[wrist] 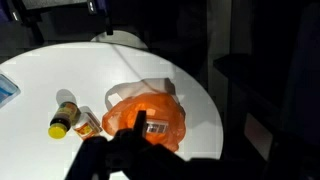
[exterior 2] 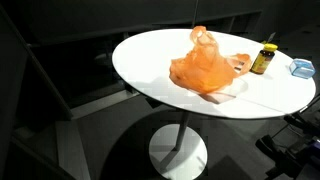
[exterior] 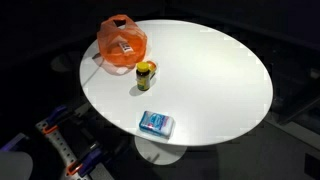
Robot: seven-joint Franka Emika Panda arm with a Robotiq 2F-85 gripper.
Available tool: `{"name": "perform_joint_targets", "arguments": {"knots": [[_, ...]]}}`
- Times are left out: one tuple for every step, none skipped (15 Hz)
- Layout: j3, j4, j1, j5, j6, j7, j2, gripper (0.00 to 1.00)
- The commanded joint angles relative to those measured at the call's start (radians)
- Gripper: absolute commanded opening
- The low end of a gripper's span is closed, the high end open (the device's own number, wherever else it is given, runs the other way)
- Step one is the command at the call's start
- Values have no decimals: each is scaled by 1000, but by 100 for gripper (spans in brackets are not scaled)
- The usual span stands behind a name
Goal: Empty the plastic
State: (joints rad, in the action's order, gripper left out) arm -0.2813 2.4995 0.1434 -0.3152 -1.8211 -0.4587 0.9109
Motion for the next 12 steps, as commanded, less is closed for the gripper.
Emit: {"name": "perform_joint_targets", "arguments": {"knots": [[-8, -4, -14, -8, 6, 8, 2, 100], [-8, -4, -14, -8, 6, 8, 2, 100], [-8, -4, -14, -8, 6, 9, 2, 100], [-3, -8, -18, -5, 6, 12, -6, 100], [-1, -15, -28, 8, -1, 20, -15, 100], [4, -21, -35, 16, -6, 30, -25, 100], [7, -25, -45, 28, -15, 43, -37, 100], [11, -27, -52, 37, -27, 57, -47, 100], [19, -28, -57, 46, -42, 80, -62, 100], [26, -26, -60, 53, -64, 108, -78, 100], [35, -19, -57, 63, -92, 146, -95, 100], [45, -14, -53, 70, -119, 185, -114, 100]]}}
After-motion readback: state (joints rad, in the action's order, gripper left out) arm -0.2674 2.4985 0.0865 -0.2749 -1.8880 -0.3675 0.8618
